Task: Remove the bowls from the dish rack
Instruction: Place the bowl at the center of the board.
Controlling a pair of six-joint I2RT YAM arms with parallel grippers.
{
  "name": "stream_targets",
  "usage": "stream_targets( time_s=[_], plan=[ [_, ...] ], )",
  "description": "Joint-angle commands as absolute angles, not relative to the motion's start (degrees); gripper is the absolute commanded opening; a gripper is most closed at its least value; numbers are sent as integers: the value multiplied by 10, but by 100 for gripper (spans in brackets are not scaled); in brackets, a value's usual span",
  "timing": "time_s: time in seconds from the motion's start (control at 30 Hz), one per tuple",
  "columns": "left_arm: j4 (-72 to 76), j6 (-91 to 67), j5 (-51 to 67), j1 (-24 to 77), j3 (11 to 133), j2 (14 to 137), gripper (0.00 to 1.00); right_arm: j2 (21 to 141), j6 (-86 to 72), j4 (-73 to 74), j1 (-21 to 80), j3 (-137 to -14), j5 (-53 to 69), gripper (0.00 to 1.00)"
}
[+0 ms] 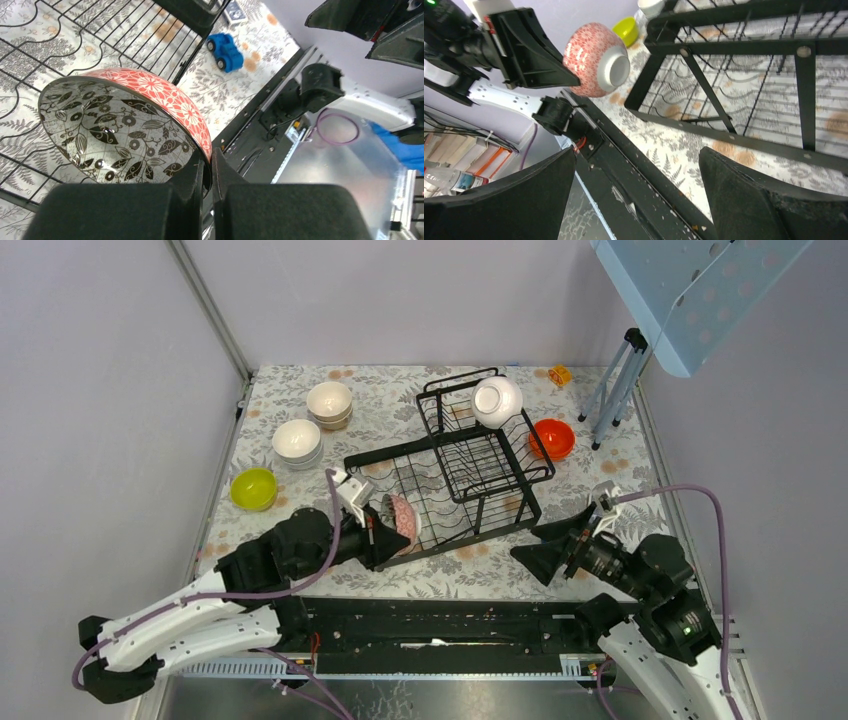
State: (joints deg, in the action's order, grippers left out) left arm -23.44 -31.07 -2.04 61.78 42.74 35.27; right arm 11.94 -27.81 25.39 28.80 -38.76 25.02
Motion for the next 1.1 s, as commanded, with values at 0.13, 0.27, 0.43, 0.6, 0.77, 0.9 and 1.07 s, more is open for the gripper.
stream_targets(
  time_s=[0.13, 0.27, 0.43, 0.6, 0.77, 0.9, 1.07],
  plan=[
    [-265, -243, -98, 691, 521, 414, 0, 107, -291, 273, 286, -361, 230, 100],
    [-306, -228, -151, 750, 544, 450, 0, 88, -337, 287, 285, -340, 159, 100],
    [-321, -225, -227, 848, 544, 476, 0, 84, -360, 303, 285, -323, 125, 100],
    [-347, -219, -281, 914, 548, 510, 0, 131, -368, 333, 285, -339, 104, 97],
    [-367, -193, -284, 951, 553, 536, 0, 174, -369, 365, 285, -365, 89, 95],
    [-395, -168, -286, 961, 555, 561, 0, 207, -347, 382, 285, -391, 116, 94],
    [-403, -136, -285, 976, 554, 588, 0, 274, -297, 420, 286, -425, 188, 91]
  ],
)
